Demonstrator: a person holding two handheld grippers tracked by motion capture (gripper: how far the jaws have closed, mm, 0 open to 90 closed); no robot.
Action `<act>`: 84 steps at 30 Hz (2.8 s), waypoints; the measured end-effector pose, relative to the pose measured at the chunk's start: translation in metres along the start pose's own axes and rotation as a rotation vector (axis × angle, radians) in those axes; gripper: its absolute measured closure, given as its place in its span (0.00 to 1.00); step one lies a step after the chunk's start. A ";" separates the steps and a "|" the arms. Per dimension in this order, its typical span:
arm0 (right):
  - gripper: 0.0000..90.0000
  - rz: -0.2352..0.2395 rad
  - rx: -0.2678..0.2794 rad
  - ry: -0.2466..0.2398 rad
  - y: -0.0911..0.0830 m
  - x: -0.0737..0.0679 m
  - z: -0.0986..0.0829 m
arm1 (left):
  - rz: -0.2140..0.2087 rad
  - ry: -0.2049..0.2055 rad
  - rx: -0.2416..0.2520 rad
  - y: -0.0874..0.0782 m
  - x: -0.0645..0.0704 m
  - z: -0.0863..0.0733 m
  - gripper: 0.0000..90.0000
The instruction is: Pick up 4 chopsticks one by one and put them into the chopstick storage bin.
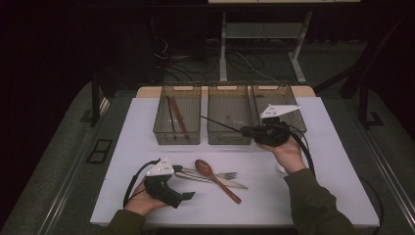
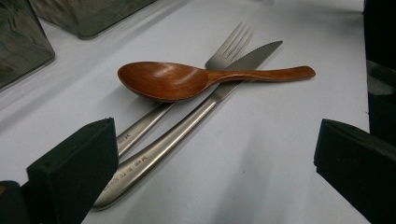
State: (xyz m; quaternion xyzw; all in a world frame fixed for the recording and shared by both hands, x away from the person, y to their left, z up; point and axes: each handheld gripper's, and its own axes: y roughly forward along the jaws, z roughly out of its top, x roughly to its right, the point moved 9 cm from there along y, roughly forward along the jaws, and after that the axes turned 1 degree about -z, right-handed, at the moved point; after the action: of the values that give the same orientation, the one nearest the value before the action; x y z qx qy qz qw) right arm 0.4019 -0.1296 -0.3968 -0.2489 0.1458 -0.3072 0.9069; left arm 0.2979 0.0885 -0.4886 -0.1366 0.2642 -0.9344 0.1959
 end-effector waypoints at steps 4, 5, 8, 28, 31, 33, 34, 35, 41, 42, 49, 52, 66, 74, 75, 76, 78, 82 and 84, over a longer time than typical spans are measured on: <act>0.95 -0.013 -0.008 0.002 0.009 0.001 0.007 | 0.000 0.001 0.002 0.000 0.000 0.000 0.00; 0.96 -0.020 -0.010 0.003 0.012 0.001 0.010 | 0.000 0.001 0.003 0.000 0.000 0.000 0.00; 0.96 -0.029 -0.013 0.008 0.020 0.002 0.015 | -0.002 -0.001 0.003 0.000 0.001 0.001 0.00; 0.95 -0.078 -0.038 0.039 0.092 0.003 0.052 | -0.011 0.003 0.007 -0.001 0.002 0.002 0.00; 0.95 -0.085 -0.044 0.044 0.106 0.004 0.057 | -0.014 0.011 0.014 0.000 0.002 0.003 0.00; 0.95 -0.095 -0.051 0.042 0.115 0.003 0.060 | -0.014 0.010 0.013 -0.001 0.002 0.003 0.00; 0.95 -0.095 -0.059 0.040 0.120 0.002 0.061 | -0.014 0.008 0.015 -0.001 0.002 0.003 0.00; 0.95 -0.097 -0.062 0.040 0.125 0.001 0.063 | -0.016 0.006 0.019 -0.001 0.002 0.004 0.00; 0.95 -0.122 -0.106 0.025 0.156 -0.005 0.071 | -0.020 0.008 0.019 -0.001 0.003 0.004 0.00; 0.95 -0.121 -0.108 0.028 0.161 -0.006 0.073 | -0.022 0.009 0.021 -0.001 0.004 0.004 0.00; 0.95 -0.138 -0.149 0.027 0.191 -0.013 0.080 | -0.024 0.013 0.026 -0.002 0.003 0.005 0.00; 0.94 -0.126 -0.161 0.030 0.203 -0.016 0.080 | -0.027 0.009 0.022 -0.003 0.004 0.005 0.00; 0.54 -0.077 -0.122 0.059 0.177 -0.014 0.077 | -0.019 0.013 0.023 -0.003 0.001 0.005 0.00; 0.45 -0.046 -0.084 0.039 0.138 -0.013 0.065 | -0.014 0.009 0.022 -0.002 0.001 0.004 0.00; 0.44 -0.045 -0.082 0.038 0.133 -0.013 0.063 | -0.014 0.010 0.019 -0.002 0.000 0.004 0.00; 0.44 -0.044 -0.077 0.035 0.128 -0.012 0.061 | -0.014 0.013 0.018 -0.001 0.000 0.004 0.00; 0.42 -0.044 -0.069 0.034 0.118 -0.011 0.057 | -0.012 0.010 0.014 -0.001 0.000 0.003 0.00; 0.40 -0.036 -0.058 0.041 0.100 -0.009 0.048 | -0.012 0.006 0.014 -0.001 0.000 0.003 0.00; 0.40 -0.037 -0.049 0.038 0.092 -0.008 0.045 | -0.013 0.003 0.015 -0.001 0.000 0.003 0.00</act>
State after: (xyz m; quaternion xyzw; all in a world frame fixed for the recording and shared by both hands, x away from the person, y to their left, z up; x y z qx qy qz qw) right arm 0.4592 -0.0448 -0.4083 -0.2676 0.1656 -0.3248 0.8919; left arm 0.2990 0.0876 -0.4858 -0.1357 0.2566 -0.9378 0.1903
